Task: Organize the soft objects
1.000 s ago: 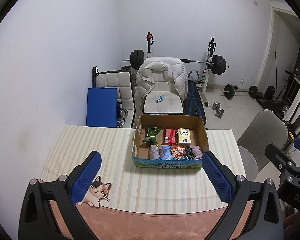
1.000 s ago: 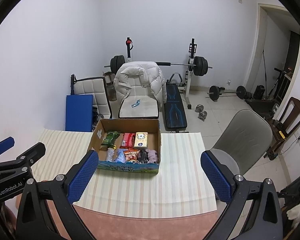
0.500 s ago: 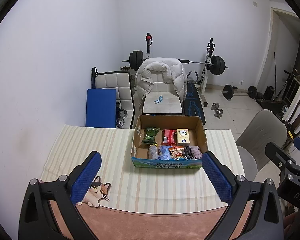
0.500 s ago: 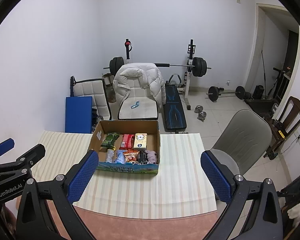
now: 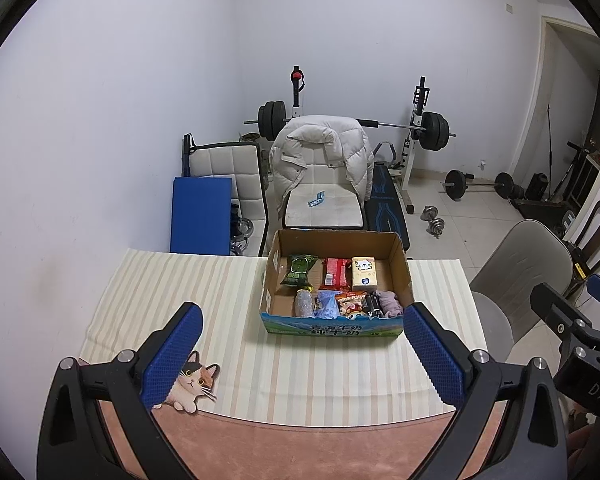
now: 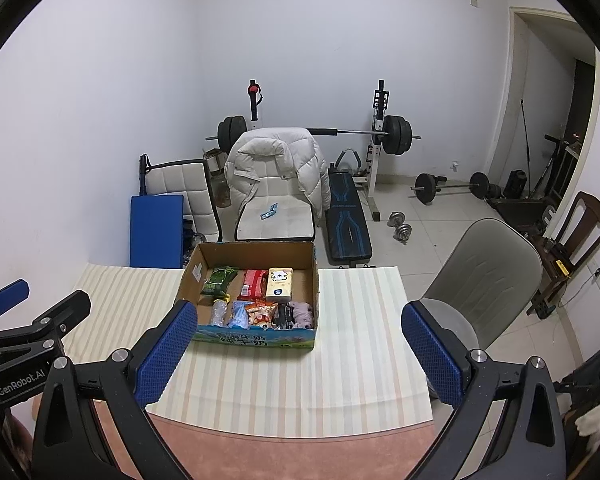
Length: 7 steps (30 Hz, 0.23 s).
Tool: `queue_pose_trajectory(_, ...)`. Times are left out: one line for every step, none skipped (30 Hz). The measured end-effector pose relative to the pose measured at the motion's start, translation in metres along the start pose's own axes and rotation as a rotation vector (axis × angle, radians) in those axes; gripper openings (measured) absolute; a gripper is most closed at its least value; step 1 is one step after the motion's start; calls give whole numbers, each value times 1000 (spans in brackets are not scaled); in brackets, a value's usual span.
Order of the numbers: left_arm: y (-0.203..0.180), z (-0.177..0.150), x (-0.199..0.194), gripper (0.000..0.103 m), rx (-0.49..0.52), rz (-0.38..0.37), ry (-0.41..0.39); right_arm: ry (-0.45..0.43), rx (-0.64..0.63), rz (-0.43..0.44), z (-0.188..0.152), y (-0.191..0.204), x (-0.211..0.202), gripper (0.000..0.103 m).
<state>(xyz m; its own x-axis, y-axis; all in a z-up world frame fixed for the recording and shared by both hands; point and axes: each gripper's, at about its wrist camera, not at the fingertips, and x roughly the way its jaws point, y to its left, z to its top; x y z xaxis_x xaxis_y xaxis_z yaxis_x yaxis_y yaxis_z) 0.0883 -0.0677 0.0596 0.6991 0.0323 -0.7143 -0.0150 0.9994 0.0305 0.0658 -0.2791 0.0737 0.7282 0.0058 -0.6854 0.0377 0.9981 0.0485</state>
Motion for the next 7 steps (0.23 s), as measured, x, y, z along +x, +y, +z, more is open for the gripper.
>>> queue_pose_trajectory(0, 0, 0, 103, 0, -1, 0, 1, 1, 1, 0, 0, 0, 103)
queue_pose_trajectory(0, 0, 0, 103, 0, -2, -1, 2, 1, 1, 0, 0, -1, 103)
queue_pose_trajectory(0, -1, -1, 103, -2, -3, -4, 1, -1, 1, 1, 1, -1, 103)
queue_pose_trajectory(0, 0, -3, 103, -2, -3, -8, 1, 2, 1, 0, 1, -2, 103)
queue_pose_trajectory(-1, -2, -4, 103, -2, -3, -11, 0, 3, 3, 1, 1, -3, 103)
queue_pose_trajectory(-1, -1, -5, 103, -4, -2, -15, -2, 2, 3, 2, 1, -3, 103)
queue_pose_trajectory(-1, -2, -6, 103, -5, -3, -16, -4, 3, 1, 2, 1, -4, 103)
